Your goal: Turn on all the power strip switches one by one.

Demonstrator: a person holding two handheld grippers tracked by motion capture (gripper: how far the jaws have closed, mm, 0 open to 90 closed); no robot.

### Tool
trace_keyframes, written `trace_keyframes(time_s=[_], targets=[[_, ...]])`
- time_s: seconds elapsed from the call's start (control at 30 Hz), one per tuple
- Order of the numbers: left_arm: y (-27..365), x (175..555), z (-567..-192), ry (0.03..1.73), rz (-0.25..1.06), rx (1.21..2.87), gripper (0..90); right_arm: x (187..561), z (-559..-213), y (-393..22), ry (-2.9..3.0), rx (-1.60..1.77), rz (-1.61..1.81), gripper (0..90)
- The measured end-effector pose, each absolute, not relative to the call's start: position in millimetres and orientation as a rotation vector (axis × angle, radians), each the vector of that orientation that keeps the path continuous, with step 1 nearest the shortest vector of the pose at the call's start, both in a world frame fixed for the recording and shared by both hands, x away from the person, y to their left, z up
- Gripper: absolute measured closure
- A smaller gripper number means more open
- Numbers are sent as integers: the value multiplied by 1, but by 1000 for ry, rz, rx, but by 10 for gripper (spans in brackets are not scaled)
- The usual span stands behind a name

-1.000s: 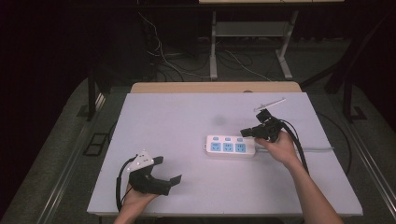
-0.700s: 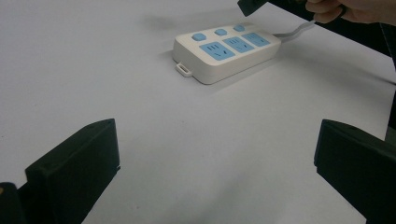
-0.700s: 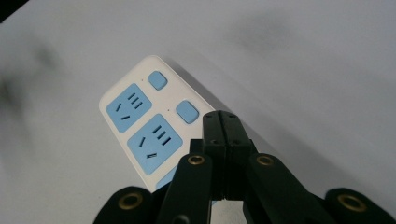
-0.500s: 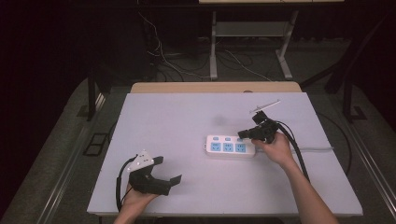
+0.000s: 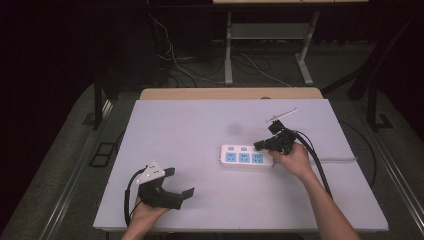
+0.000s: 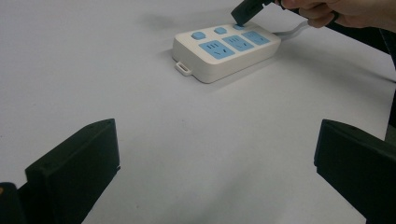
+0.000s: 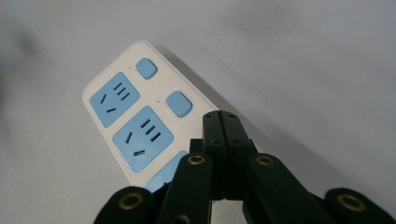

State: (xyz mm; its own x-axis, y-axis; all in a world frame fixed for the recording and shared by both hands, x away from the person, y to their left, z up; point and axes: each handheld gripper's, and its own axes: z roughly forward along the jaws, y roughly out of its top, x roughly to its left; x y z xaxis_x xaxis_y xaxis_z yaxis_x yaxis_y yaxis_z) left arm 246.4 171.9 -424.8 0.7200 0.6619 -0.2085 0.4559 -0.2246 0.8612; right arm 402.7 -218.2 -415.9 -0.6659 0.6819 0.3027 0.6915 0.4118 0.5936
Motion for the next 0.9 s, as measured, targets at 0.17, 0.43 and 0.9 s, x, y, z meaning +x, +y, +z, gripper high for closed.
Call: trace_keyframes(time_s=[0.17,0.43,0.9], targets=[[172,246,-425,868,244,1871,0,404,-418,-221,-2613,-1279,-1128,900],[173,247,-425,869,243,1874,0,402,-420,-221,-2616,-1272,-1145,900],[171,247,-425,868,241,1877,0,399,-420,-219,-2665,-1250,-1145,900]])
